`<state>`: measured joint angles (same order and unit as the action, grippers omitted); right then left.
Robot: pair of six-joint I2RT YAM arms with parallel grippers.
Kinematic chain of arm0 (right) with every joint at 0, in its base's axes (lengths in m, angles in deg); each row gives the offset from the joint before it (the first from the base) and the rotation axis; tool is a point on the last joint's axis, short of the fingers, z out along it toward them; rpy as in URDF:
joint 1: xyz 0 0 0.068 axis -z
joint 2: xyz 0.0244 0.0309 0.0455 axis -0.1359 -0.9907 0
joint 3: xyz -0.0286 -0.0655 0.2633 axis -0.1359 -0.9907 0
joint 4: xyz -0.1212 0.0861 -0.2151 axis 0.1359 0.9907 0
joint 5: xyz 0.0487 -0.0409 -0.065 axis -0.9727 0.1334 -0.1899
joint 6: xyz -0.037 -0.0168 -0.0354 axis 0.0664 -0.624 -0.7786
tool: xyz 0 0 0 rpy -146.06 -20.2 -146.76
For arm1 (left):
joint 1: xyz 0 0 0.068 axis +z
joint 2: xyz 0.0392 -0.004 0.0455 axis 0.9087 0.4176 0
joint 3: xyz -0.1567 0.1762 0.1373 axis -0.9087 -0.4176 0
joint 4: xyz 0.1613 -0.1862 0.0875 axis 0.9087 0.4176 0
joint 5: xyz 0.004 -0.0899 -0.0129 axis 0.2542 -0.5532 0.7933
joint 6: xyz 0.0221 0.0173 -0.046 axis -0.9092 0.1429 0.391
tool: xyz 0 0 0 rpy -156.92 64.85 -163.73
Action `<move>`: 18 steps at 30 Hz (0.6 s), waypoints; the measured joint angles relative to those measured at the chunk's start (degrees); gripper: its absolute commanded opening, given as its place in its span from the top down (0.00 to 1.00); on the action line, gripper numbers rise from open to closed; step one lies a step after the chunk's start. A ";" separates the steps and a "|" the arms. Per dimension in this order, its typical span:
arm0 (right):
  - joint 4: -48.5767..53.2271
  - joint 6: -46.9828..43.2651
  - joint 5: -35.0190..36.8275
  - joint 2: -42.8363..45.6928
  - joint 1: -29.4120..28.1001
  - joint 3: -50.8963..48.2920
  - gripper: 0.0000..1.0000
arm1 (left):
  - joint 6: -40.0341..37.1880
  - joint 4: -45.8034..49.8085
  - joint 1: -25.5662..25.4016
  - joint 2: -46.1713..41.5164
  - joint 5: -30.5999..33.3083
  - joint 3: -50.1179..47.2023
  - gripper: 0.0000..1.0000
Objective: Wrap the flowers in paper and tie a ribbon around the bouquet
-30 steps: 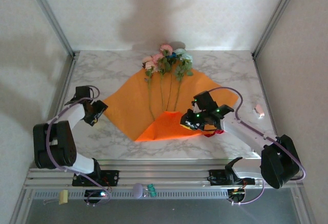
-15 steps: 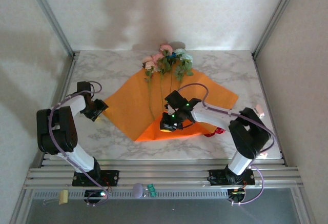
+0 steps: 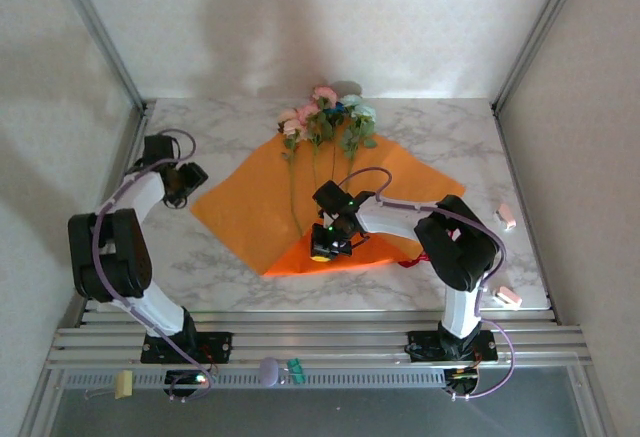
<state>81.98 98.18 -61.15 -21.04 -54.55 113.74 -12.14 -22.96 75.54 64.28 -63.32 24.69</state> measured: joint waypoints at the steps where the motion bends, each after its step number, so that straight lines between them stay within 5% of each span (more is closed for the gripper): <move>1: 0.00 0.09 0.00 -0.02 0.00 0.00 1.00 | -1.77 -0.31 0.00 1.75 0.46 1.95 0.35; 10: 0.00 0.17 -0.02 -0.87 0.00 0.15 1.00 | -14.86 -1.75 0.00 13.29 -5.20 5.01 0.32; 18: 0.00 0.42 -0.04 -1.22 0.00 0.46 1.00 | -20.63 0.17 0.44 14.05 -13.00 6.43 0.34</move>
<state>81.98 98.60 -61.19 -22.26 -54.55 114.20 -32.78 -22.79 75.98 78.33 -76.32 31.12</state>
